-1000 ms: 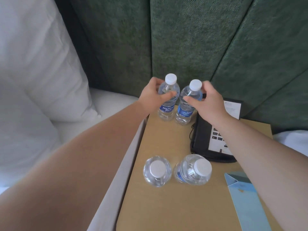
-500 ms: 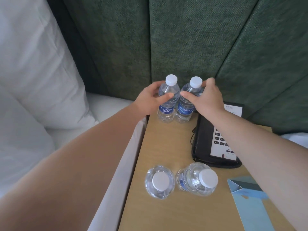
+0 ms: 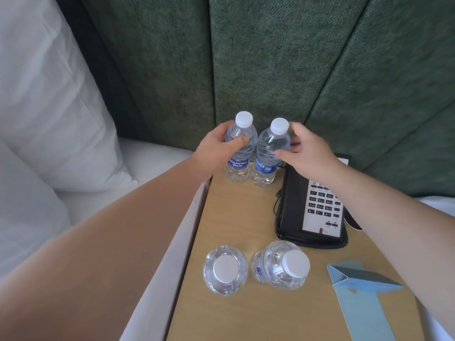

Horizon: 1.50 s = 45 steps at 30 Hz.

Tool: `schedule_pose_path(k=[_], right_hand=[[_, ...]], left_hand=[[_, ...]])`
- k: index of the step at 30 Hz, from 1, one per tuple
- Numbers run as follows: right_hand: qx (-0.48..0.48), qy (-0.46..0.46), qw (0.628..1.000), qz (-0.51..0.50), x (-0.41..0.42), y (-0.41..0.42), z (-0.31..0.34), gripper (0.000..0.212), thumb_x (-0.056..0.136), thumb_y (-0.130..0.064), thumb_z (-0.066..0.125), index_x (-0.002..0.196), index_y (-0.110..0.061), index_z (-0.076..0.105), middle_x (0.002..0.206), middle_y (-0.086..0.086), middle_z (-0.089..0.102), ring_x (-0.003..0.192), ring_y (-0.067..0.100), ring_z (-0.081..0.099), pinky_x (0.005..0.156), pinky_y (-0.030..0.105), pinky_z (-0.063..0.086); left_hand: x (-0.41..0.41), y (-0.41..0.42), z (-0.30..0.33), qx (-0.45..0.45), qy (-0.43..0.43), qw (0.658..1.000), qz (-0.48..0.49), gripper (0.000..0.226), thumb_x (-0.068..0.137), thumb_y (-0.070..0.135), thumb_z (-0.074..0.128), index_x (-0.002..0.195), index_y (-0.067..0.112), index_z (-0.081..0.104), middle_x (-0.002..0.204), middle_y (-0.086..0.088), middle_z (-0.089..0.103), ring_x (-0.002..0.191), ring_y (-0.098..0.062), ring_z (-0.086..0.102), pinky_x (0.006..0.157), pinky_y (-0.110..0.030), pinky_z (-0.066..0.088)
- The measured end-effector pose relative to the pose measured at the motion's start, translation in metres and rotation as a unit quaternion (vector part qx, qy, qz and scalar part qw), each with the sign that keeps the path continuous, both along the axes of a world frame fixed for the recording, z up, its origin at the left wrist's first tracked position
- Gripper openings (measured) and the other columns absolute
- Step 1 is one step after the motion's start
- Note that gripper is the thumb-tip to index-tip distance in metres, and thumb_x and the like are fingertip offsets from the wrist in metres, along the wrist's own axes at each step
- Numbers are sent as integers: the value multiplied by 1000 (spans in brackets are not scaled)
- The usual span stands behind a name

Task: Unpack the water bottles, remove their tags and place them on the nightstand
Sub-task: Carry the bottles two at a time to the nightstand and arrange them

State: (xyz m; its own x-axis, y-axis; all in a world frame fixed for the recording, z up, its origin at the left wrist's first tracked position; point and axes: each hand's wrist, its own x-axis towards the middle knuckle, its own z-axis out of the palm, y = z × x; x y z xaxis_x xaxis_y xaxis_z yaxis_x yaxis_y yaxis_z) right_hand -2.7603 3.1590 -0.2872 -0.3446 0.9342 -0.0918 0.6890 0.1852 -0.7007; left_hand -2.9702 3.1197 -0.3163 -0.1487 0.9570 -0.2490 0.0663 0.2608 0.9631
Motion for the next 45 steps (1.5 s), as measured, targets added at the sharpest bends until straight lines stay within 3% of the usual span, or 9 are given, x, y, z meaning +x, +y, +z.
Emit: schedule_pose_path(k=[5,10,15,17,20,29,35,41,45], right_hand=[[56,-50,996,-53,-5,2,-3,58,71,-61,70,104,-18,50,97,-2,61,85,16,59,64,30,42],[-22,57,998,-8,-3,1,-3,49,78,-34,75,120,-29,51,106,-14,62,97,12,63,68,15,39],[-12,37,998,-57,-3,3,-5,63,71,-51,76,121,-27,47,117,-1,58,106,15,56,77,28,41],[-67,90,993,-43,-1,4,-3,61,78,-43,73,131,-31,47,125,-3,58,117,13,53,95,38,45],[-54,103,992,-45,-6,3,-3,44,81,-34,73,120,-24,58,114,-3,64,109,16,60,93,47,50],[-23,143,977,-155,-25,1,-11,43,78,-37,75,112,-19,54,103,0,63,99,23,62,86,47,54],[-26,102,983,-151,-26,0,-4,50,81,-37,72,124,-20,51,112,-3,61,109,22,59,87,33,45],[-113,99,978,-143,6,-35,13,82,79,-53,68,147,-28,29,147,5,41,129,22,46,104,44,43],[-197,162,965,-61,36,-95,34,62,66,-72,57,118,-38,55,130,-10,56,116,13,57,95,35,48]], left_hand=[[10,3,5,-29,31,997,60,72,73,48,77,135,26,47,118,9,63,108,-10,61,97,-38,50],[13,1,6,-14,104,992,63,53,78,44,75,121,26,50,103,14,61,98,-6,61,89,-34,54],[10,-2,6,-1,115,992,57,51,78,42,76,120,24,53,103,13,64,96,-5,63,89,-37,55],[10,-2,5,3,124,991,56,50,78,43,76,119,25,53,99,15,63,93,-2,62,87,-35,56],[10,0,3,8,128,990,56,50,77,43,77,117,25,54,96,17,62,91,0,61,86,-34,56],[5,16,1,3,106,994,35,54,75,41,79,119,23,51,104,9,65,95,-6,64,86,-34,56],[13,16,4,-15,134,989,65,51,77,44,77,110,23,45,96,11,57,85,0,57,64,-19,43],[16,-21,24,-65,200,977,33,73,86,62,55,142,16,41,131,2,54,110,-15,53,86,-28,40],[16,-91,46,-81,82,993,-1,50,87,69,46,112,28,60,126,2,61,120,-18,55,104,-42,43]])
